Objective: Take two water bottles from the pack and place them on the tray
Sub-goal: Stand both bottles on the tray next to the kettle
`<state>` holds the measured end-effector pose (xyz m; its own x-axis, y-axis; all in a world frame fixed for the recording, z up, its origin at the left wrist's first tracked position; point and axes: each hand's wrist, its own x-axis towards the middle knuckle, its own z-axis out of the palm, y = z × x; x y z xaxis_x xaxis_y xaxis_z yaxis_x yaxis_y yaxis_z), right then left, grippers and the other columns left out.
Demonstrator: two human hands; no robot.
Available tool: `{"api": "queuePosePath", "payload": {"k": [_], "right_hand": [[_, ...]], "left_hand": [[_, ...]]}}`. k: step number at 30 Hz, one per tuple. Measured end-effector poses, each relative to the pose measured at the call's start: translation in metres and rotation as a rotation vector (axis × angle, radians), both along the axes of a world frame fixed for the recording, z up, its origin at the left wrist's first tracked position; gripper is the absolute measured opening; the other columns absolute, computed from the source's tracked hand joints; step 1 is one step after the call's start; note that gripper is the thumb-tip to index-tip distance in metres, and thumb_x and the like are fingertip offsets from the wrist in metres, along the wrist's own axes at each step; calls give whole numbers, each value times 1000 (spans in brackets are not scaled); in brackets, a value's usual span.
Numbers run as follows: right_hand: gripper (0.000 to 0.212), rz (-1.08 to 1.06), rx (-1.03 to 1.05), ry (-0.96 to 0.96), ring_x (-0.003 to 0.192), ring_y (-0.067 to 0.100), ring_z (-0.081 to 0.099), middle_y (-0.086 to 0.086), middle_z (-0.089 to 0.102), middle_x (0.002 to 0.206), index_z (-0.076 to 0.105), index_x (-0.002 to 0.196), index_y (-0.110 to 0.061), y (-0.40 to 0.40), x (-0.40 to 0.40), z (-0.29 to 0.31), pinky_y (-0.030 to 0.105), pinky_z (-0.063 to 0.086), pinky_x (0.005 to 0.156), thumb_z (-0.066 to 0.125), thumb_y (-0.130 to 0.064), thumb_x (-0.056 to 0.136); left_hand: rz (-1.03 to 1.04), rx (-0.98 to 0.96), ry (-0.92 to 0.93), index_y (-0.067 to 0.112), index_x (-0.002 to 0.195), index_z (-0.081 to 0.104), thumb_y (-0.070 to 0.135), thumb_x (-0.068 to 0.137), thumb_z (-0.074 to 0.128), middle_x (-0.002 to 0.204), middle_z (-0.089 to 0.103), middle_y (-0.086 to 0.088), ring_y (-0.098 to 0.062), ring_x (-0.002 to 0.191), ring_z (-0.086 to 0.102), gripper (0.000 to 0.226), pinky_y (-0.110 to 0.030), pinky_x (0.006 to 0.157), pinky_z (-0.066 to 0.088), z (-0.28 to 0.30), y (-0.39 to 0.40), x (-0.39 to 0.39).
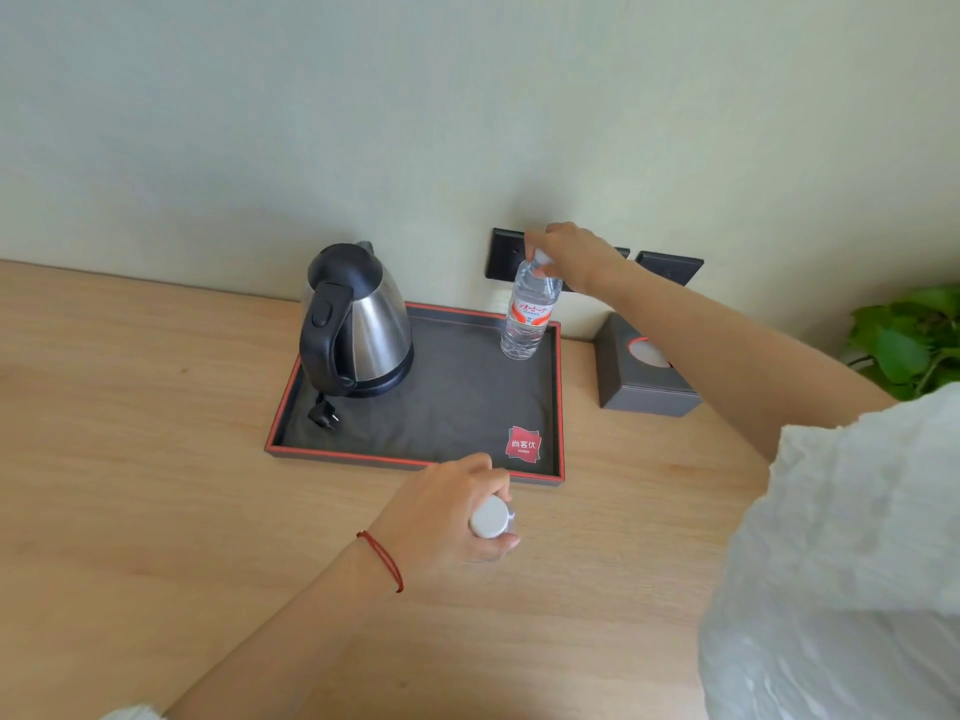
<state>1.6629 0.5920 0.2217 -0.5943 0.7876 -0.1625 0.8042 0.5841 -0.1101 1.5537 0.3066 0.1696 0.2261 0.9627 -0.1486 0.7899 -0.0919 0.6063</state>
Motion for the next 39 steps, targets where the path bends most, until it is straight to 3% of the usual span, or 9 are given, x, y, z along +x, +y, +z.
{"api": "queuePosePath", "payload": {"k": [5,9,11,17,24,28,32,35,39], "right_hand": [[24,-14,2,9,101,41,55,26,54,115,56,111,-5,1,1,-1,39,44,78,60,-10,87],[23,-31,-13,29,100,41,56,25,55,115,56,110,-5,2,0,-4,36,42,73,60,-9,87],[23,-32,-14,45,99,41,56,25,55,114,57,109,-5,3,0,-5,33,40,72,59,-9,87],[23,-40,-14,60,97,39,57,23,56,114,55,110,-6,5,1,-9,33,40,71,57,-7,87],[20,-100,-68,129,97,41,56,19,56,104,57,104,-5,7,3,-13,43,49,81,51,-4,85],[20,-57,-9,108,94,40,56,22,56,109,55,105,-4,9,2,-18,37,46,73,53,-3,85],[22,-24,23,97,93,38,57,21,56,110,55,107,-6,10,4,-19,38,46,73,57,-4,86],[23,-12,33,98,92,37,57,20,55,109,55,108,-6,9,6,-20,37,44,70,60,-5,86],[21,5,53,113,91,37,57,21,55,108,54,107,-5,6,8,-21,34,39,67,59,-5,86]], "left_hand": [[95,-3,-83,26,87,66,51,65,68,87,69,9,-13,75,64,33,-32,70,53,4,-1,-6],[320,-7,-200,14,75,74,60,54,62,73,77,-4,-21,74,71,52,-38,72,57,22,22,-30],[384,10,-230,10,67,71,53,56,73,68,75,-10,-19,68,69,44,-38,67,57,35,46,-44],[341,81,-80,-6,72,69,65,46,58,76,72,-24,-35,76,66,76,-48,74,53,60,145,-64],[359,74,5,-8,76,69,30,67,80,82,70,-28,-28,68,55,40,-44,71,50,29,214,-63],[225,83,1,4,85,75,25,65,84,90,75,-19,-33,87,67,31,-39,82,52,25,227,-60],[-137,-67,80,13,102,72,4,64,81,121,67,-5,-20,113,59,40,-6,89,39,40,243,-62],[-286,-127,315,15,118,64,-1,69,75,143,46,-10,-26,131,42,53,-31,108,33,58,254,-60],[-198,-47,395,16,100,70,39,67,79,102,70,-11,-29,98,61,41,-36,86,49,60,243,-45]]}}
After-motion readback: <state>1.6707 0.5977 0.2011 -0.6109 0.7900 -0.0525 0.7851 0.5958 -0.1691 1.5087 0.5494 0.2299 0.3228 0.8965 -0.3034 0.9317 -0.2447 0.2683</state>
